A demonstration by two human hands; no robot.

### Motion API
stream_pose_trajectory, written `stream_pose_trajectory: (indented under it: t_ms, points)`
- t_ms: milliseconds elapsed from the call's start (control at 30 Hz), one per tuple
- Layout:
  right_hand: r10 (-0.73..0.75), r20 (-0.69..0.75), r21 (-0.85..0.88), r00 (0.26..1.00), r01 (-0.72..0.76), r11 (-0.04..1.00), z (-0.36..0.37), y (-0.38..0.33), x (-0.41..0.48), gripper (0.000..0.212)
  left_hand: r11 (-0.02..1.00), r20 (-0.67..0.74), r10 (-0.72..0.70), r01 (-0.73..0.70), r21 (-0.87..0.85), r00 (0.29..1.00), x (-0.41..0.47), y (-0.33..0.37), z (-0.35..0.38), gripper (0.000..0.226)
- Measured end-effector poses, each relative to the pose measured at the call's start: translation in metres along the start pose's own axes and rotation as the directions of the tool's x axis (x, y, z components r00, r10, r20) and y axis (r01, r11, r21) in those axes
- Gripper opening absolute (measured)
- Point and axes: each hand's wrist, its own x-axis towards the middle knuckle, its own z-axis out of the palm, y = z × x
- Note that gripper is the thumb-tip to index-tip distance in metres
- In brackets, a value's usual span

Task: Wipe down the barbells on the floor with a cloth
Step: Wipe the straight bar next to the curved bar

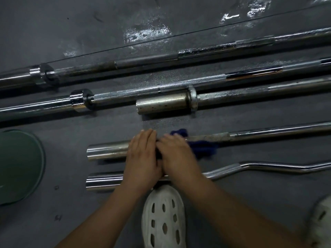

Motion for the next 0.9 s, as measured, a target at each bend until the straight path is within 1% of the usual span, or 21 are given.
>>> stream_pose_trajectory:
  t_ms: [67, 133, 200, 233, 300, 333, 400, 433, 467, 533, 567, 600, 633, 667, 700, 733, 767, 800, 833, 867, 900]
  points:
    - [-0.1, 0.048, 0.065, 0.994, 0.097, 0.993, 0.005, -0.005, 0.007, 0.029, 1.0, -0.003, -0.007, 0.007, -0.024, 1.0, 0.0, -0.005, 0.0, 0.074]
    - [-0.112, 0.071, 0.005, 0.991, 0.112, 0.994, -0.009, 0.021, 0.004, 0.031, 1.0, 0.018, 0.009, -0.009, 0.002, 1.0, 0.0, -0.01, -0.002, 0.077]
    - [0.021, 0.015, -0.027, 1.0, -0.021, 0.999, -0.029, 0.057, -0.003, 0.038, 1.0, 0.019, 0.015, -0.015, 0.019, 1.0, 0.001, -0.011, -0.004, 0.078]
    - [0.119, -0.038, -0.033, 0.992, -0.121, 0.992, -0.039, 0.075, -0.008, 0.035, 1.0, 0.017, 0.013, -0.013, 0.024, 1.0, 0.001, -0.01, -0.003, 0.078]
    - [0.285, -0.15, 0.003, 0.947, -0.287, 0.958, -0.053, 0.099, -0.016, 0.034, 1.0, 0.008, 0.014, -0.014, 0.027, 1.0, 0.001, -0.008, -0.002, 0.078]
    - [0.371, -0.207, 0.099, 0.905, -0.358, 0.929, -0.057, 0.107, -0.017, 0.037, 1.0, 0.006, 0.015, -0.015, 0.027, 1.0, 0.001, -0.008, -0.001, 0.078]
    - [0.566, -0.305, 0.347, 0.766, -0.464, 0.815, -0.06, 0.112, -0.014, 0.039, 1.0, 0.01, 0.014, -0.014, 0.026, 1.0, 0.001, -0.008, -0.001, 0.079]
    - [0.6, -0.332, 0.372, 0.728, -0.483, 0.793, -0.058, 0.108, -0.012, 0.038, 1.0, 0.011, 0.013, -0.013, 0.026, 1.0, 0.001, -0.009, -0.001, 0.079]
    - [0.573, -0.363, 0.286, 0.735, -0.498, 0.819, -0.052, 0.104, -0.012, 0.035, 1.0, 0.011, 0.014, -0.014, 0.024, 1.0, 0.001, -0.01, -0.001, 0.08]
    - [0.416, -0.341, 0.004, 0.843, -0.441, 0.898, -0.033, 0.097, -0.018, 0.032, 1.0, 0.012, 0.018, -0.018, 0.017, 1.0, 0.0, -0.01, -0.002, 0.08]
    - [0.336, -0.288, -0.072, 0.897, -0.37, 0.926, -0.029, 0.097, -0.022, 0.031, 1.0, 0.012, 0.018, -0.018, 0.014, 1.0, 0.0, -0.009, -0.002, 0.08]
    - [0.268, -0.234, -0.055, 0.935, -0.287, 0.956, -0.032, 0.103, -0.022, 0.031, 1.0, 0.009, 0.019, -0.019, 0.014, 1.0, -0.001, -0.008, -0.002, 0.08]
    - [0.23, -0.193, 0.028, 0.954, -0.229, 0.973, -0.04, 0.11, -0.021, 0.032, 1.0, 0.006, 0.022, -0.022, 0.016, 1.0, -0.002, -0.008, -0.002, 0.08]
    - [0.237, -0.17, 0.108, 0.957, -0.221, 0.969, -0.051, 0.119, -0.021, 0.034, 1.0, 0.006, 0.024, -0.024, 0.015, 1.0, -0.002, -0.008, -0.002, 0.08]
    - [0.293, -0.194, 0.167, 0.936, -0.263, 0.95, -0.06, 0.131, -0.021, 0.036, 1.0, 0.005, 0.025, -0.025, 0.011, 1.0, -0.003, -0.009, -0.002, 0.08]
    - [0.372, -0.264, 0.194, 0.89, -0.329, 0.924, -0.067, 0.143, -0.021, 0.037, 1.0, 0.005, 0.022, -0.022, 0.007, 1.0, -0.002, -0.009, -0.001, 0.08]
    - [0.439, -0.333, 0.163, 0.834, -0.408, 0.898, -0.07, 0.148, -0.024, 0.036, 1.0, 0.001, 0.018, -0.018, 0.006, 1.0, -0.002, -0.008, 0.0, 0.08]
    - [0.455, -0.371, 0.074, 0.81, -0.463, 0.883, -0.065, 0.144, -0.027, 0.033, 1.0, -0.003, 0.013, -0.013, 0.007, 1.0, -0.001, -0.007, 0.001, 0.079]
    - [0.409, -0.357, -0.021, 0.84, -0.445, 0.895, -0.055, 0.133, -0.028, 0.03, 1.0, -0.005, 0.007, -0.006, 0.008, 1.0, 0.0, -0.005, 0.001, 0.079]
    - [0.303, -0.301, -0.07, 0.904, -0.338, 0.938, -0.046, 0.122, -0.029, 0.029, 1.0, -0.005, 0.001, -0.001, 0.009, 1.0, 0.0, -0.004, 0.001, 0.079]
    - [0.188, -0.228, -0.046, 0.955, -0.204, 0.978, -0.042, 0.112, -0.028, 0.031, 1.0, -0.002, 0.0, 0.0, 0.011, 1.0, 0.0, -0.003, 0.001, 0.079]
